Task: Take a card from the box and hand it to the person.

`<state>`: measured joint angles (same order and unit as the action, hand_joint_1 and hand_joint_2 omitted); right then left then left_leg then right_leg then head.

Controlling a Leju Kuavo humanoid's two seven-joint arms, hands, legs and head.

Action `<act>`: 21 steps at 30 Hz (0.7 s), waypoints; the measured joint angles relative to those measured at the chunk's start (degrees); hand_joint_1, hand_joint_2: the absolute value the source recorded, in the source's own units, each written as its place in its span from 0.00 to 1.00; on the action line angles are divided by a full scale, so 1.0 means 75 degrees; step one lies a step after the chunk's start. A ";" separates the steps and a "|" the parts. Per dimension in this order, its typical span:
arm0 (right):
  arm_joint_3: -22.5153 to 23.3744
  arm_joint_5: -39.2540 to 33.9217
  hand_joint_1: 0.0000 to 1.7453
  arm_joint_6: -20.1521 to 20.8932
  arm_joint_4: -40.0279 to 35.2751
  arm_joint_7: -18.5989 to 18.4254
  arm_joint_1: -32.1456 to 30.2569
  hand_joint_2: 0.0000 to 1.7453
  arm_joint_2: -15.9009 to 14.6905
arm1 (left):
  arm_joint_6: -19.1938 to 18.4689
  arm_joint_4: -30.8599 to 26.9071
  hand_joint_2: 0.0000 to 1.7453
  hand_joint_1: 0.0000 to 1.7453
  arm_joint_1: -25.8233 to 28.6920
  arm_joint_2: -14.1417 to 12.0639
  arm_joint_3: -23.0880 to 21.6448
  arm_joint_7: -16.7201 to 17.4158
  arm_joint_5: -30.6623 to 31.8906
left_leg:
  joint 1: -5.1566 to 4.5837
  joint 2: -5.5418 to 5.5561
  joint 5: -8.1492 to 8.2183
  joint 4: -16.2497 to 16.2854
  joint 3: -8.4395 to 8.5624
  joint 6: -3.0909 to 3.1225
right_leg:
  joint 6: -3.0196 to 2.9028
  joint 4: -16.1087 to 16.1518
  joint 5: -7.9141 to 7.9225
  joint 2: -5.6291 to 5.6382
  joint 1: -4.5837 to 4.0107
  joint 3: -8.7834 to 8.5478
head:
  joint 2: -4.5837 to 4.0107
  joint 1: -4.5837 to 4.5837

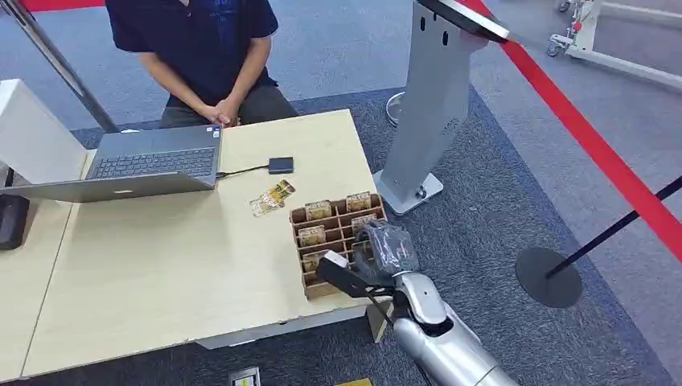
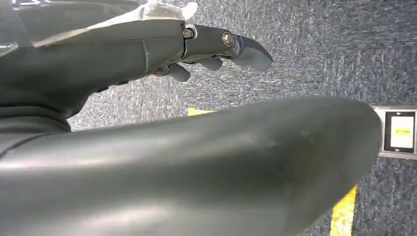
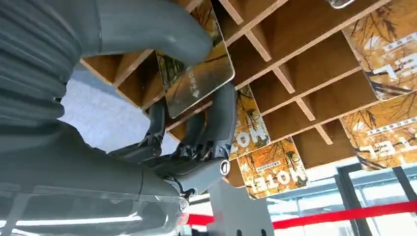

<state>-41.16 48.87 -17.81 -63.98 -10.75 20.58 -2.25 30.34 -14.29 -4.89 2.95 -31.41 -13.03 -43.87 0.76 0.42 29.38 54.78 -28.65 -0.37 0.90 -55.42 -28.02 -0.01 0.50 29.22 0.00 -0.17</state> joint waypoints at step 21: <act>-0.0023 0.1061 0.49 0.0149 -0.0743 -0.0557 -0.0332 1.00 -0.0222 | -0.0087 0.0003 0.00 0.00 0.0000 -0.0032 -0.0254 -0.0038 -0.0119 | 0.0001 0.0000 0.0000 0.0000 -0.0002 0.0000 | 0.0000 0.0000 0.0000 0.0000 0.0000 0.0004 | 0.0000 0.0000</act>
<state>-41.33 56.83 -16.70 -69.55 -14.93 18.10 -3.91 29.68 -14.27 -4.89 2.71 -33.31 -13.31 -44.76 0.76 0.42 29.38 54.77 -28.67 -0.37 0.90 -55.42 -28.02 0.00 0.50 29.25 0.00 -0.17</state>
